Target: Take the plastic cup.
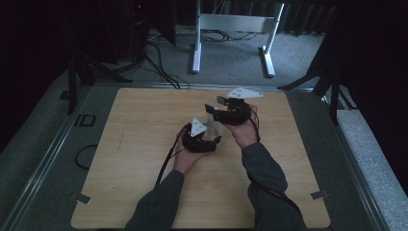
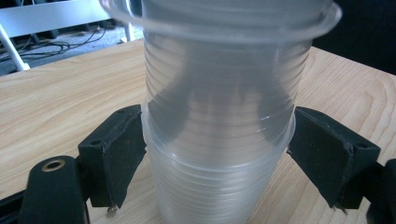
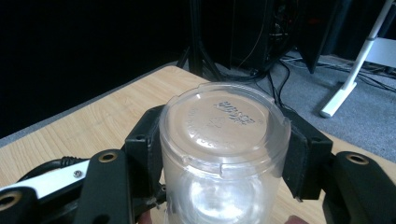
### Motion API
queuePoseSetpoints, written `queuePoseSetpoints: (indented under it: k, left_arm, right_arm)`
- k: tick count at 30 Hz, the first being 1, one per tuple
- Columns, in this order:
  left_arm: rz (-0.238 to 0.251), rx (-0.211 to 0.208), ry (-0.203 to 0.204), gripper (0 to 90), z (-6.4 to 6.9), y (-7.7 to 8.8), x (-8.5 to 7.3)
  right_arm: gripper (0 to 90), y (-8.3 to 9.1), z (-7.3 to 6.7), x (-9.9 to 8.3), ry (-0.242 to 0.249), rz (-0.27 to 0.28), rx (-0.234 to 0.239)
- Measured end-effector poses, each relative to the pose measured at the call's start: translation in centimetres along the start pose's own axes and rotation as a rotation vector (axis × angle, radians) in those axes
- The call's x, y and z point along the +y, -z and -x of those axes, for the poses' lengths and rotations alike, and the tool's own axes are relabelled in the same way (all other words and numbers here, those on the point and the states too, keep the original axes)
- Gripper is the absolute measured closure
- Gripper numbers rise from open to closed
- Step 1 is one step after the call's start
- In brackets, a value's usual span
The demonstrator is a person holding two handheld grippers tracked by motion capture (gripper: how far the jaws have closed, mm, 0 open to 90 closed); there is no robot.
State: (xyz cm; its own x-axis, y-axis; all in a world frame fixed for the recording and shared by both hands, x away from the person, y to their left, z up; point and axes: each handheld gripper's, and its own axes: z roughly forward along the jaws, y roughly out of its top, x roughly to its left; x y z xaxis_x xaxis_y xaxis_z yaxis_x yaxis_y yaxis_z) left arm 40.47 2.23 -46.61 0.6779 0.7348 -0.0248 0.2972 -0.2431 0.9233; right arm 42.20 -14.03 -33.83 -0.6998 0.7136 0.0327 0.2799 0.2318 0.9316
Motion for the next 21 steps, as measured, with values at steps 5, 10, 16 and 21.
queuePoseSetpoints:
  k: [5,10,16,21]
  left_arm:
    - [0.008,0.0,0.003,17.4,-0.1,0.2,0.1]
    - [0.022,0.0,0.005,17.8,-0.3,0.7,0.4]
    - [0.025,0.002,0.0,18.3,-0.4,1.1,0.6]
    - [0.03,0.009,-0.002,20.0,-0.4,1.3,0.8]
  right_arm:
    - [40.1,0.2,-0.1,0.5,0.0,0.014,-0.003]
    - [40.2,0.5,-0.2,1.3,-0.001,0.031,0.001]
    - [40.2,0.9,-0.3,1.9,-0.001,0.043,-0.001]
    - [40.2,1.3,-0.3,2.5,0.0,0.053,0.002]
